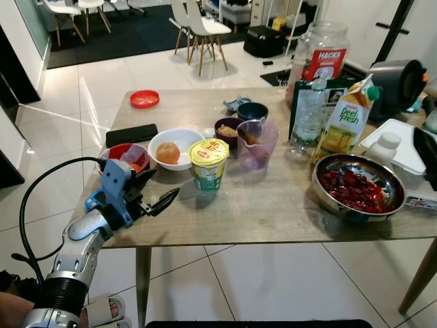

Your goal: Restocking fridge

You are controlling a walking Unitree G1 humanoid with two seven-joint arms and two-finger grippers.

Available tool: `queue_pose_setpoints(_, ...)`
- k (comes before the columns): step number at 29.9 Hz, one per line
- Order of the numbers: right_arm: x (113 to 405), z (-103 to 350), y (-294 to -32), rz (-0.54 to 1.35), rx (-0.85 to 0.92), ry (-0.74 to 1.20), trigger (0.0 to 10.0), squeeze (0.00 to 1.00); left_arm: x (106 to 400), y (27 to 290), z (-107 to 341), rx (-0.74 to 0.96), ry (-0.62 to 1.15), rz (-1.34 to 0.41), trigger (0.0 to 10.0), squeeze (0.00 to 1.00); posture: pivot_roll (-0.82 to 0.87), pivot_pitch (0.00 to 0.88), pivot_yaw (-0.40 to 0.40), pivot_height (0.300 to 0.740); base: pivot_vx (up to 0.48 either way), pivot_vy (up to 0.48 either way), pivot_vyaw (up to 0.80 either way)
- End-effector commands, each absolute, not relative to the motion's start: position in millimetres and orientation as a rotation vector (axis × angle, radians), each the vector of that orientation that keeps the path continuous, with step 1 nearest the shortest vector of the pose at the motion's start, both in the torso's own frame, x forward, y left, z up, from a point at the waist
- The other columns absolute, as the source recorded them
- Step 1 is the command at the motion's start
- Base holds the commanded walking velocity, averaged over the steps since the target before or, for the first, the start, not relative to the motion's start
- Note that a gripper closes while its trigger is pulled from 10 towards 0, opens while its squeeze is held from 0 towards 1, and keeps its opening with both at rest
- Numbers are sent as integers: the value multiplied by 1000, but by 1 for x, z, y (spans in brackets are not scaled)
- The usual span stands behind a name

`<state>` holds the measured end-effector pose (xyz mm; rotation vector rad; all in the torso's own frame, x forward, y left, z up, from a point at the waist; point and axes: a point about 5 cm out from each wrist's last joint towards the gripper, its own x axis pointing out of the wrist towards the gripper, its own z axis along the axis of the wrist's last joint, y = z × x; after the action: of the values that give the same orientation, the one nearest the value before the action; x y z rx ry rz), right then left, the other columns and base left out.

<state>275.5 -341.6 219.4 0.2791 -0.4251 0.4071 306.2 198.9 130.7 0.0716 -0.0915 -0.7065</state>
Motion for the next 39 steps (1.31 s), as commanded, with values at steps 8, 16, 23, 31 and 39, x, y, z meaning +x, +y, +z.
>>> queue_pose_setpoints(8,280,206,-238,923,325,-229,10000,0,309,204,126,138,-82,-646,10000,0,-40,45,24,740,0,0,0)
queue_pose_setpoints(16,301,184,-172,910,336,-86,10000,0,312,201,123,190,-83,-625,10000,0,-40,57,35,740,0,0,0)
queue_pose_setpoints(23,324,173,-148,735,340,15,10000,0,315,196,124,206,-97,-622,10000,0,-41,79,33,740,0,0,0)
queue_pose_setpoints(31,332,166,-132,660,357,117,10000,0,318,186,126,223,-118,-637,10000,0,-50,124,28,740,0,0,0)
queue_pose_setpoints(39,341,183,-129,564,453,78,10000,0,324,173,131,249,-155,-673,10000,0,-48,167,29,740,0,0,0)
